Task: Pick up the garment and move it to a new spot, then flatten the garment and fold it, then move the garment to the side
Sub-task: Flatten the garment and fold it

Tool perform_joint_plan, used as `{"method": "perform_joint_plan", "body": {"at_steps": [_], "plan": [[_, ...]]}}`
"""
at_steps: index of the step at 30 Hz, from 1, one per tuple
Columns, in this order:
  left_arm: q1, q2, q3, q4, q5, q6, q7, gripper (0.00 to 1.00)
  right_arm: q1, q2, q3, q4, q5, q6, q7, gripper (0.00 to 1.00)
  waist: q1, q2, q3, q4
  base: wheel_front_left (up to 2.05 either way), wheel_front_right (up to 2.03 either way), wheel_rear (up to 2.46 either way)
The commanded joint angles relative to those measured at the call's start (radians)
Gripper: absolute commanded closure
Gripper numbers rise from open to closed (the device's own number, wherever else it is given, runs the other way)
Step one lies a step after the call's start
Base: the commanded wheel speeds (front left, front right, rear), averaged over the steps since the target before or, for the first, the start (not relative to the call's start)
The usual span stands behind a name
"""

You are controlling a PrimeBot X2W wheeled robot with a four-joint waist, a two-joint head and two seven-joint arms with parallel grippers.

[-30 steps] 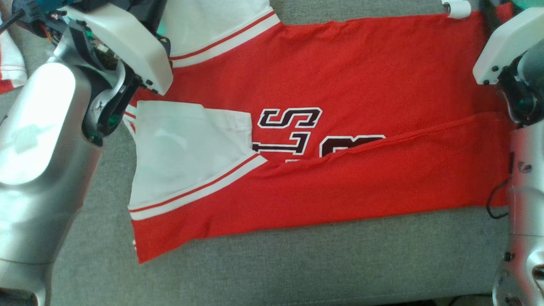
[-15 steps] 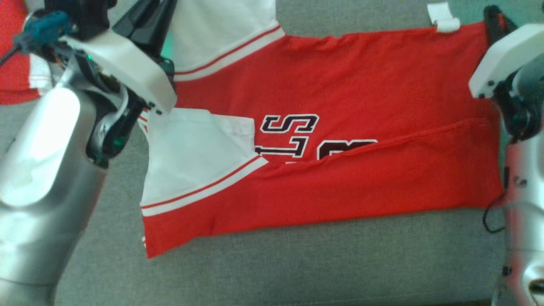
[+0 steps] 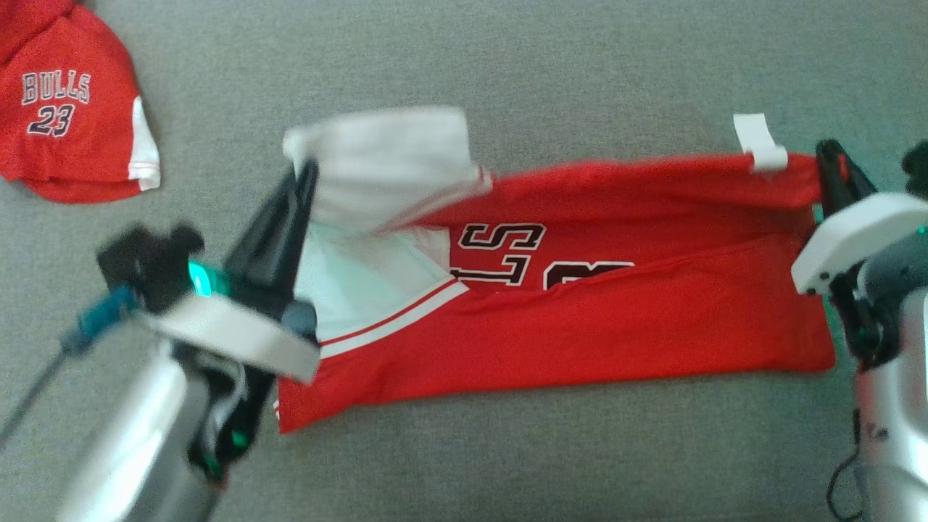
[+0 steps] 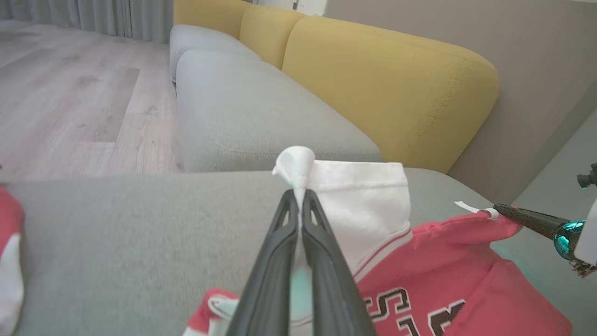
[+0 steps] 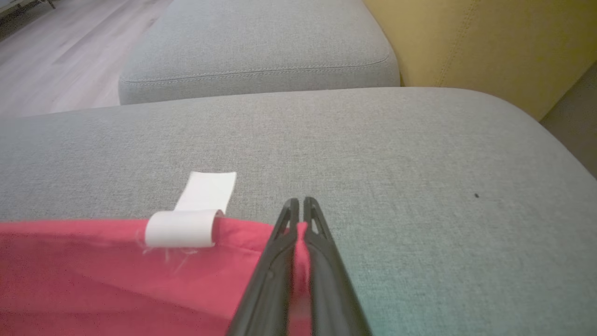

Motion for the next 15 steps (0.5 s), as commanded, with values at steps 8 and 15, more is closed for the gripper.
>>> {"method": "perform_joint_plan", "body": {"at_steps": [8, 15], "plan": [[0.145, -0.048, 0.027, 0.073, 0.014, 0.015, -0.196, 1.00, 0.102, 0.045, -0.015, -0.065, 0.002, 0.007, -0.106, 1.00, 0.0003, -0.0001, -0.023, 0.005, 0.00, 0.00, 0.00], [0.223, -0.099, 0.000, 0.154, 0.069, 0.002, -0.310, 0.00, 0.197, 0.080, -0.058, -0.079, -0.012, 0.007, -0.213, 0.00, 0.0003, -0.0001, -0.071, 0.007, 0.00, 0.00, 0.00]]}}
